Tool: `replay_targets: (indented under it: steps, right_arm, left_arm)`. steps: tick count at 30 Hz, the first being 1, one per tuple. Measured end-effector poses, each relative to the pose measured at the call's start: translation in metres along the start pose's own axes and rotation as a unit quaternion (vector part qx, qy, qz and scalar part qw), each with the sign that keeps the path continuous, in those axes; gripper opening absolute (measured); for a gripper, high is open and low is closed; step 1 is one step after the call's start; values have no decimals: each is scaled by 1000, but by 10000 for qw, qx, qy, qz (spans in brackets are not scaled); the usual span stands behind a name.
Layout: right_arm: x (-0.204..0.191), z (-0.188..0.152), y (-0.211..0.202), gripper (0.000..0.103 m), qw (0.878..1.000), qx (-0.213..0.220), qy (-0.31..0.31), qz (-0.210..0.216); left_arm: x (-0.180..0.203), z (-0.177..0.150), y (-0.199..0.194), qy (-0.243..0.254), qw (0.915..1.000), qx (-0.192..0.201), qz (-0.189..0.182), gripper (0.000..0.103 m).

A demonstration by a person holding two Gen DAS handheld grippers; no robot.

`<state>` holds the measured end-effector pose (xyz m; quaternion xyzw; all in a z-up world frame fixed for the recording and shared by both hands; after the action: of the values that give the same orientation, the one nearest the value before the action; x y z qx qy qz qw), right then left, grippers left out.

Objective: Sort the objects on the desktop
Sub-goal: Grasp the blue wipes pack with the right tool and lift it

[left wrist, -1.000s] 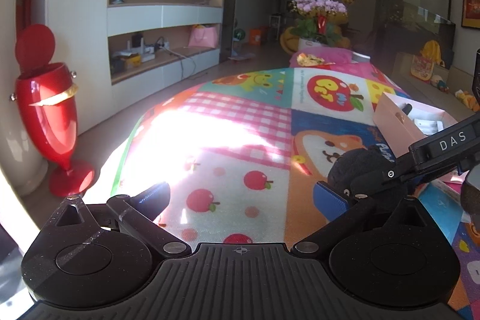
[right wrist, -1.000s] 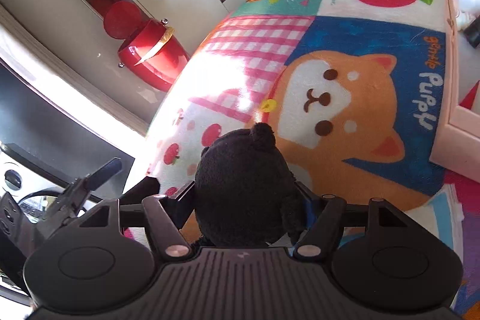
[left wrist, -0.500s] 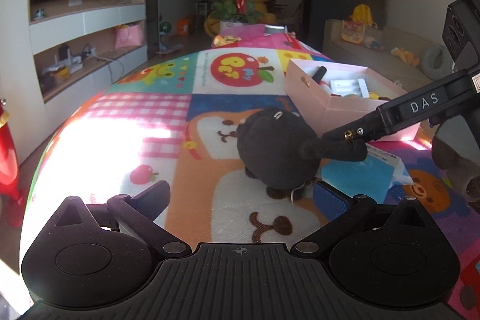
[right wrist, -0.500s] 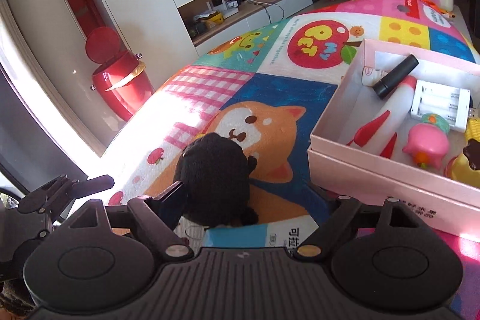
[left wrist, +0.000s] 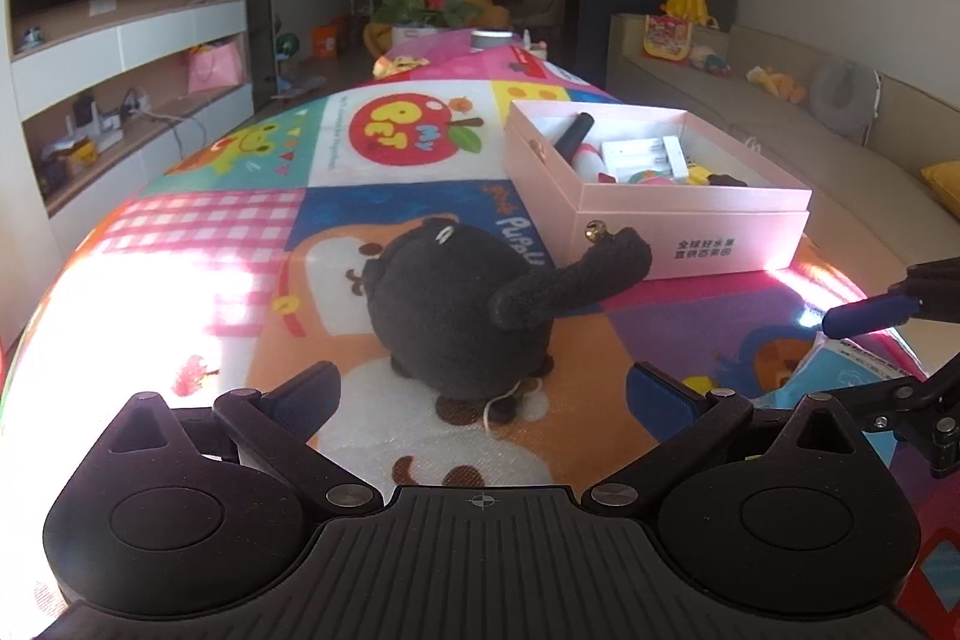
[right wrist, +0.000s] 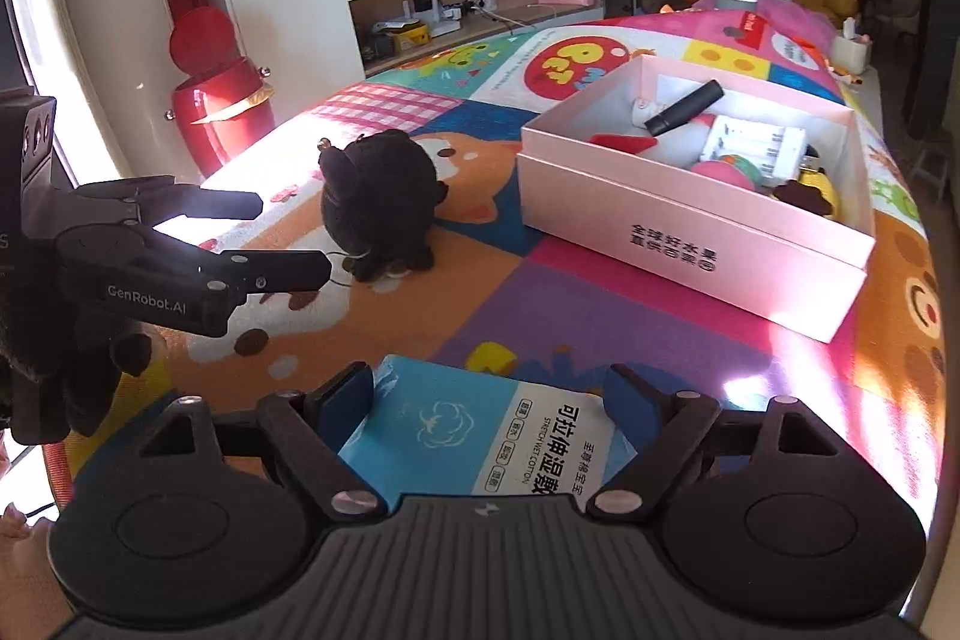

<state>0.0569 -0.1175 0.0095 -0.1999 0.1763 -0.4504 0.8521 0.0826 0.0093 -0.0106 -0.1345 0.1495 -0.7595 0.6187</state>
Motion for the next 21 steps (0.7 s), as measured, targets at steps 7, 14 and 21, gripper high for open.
replay_targets:
  steps: [7, 14, 21]
  right_arm:
    - [36, -10, -23, 93, 9949, 359, 699, -625]
    - [42, -26, -31, 103, 9919, 458, 840, -839]
    - [24, -38, -14, 103, 9937, 275, 883, -641]
  left_arm:
    - [16, 8, 36, 88, 9994, -99, 327, 103]
    - [-6, 6, 53, 290, 9959, -155, 848, 103]
    - [-12, 14, 47, 178, 9973, 139, 697, 101]
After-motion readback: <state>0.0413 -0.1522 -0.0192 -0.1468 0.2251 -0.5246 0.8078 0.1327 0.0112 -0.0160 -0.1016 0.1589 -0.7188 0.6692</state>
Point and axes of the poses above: each gripper's, at about its wrist camera, not at the fingertips, and y roughly the way its jaws point, x to its right, z to its top, the point moved 8 cm from there along y, roughly the way its jaws point, and after that the axes turned 12 degrees about x, right-handed, at the moved point
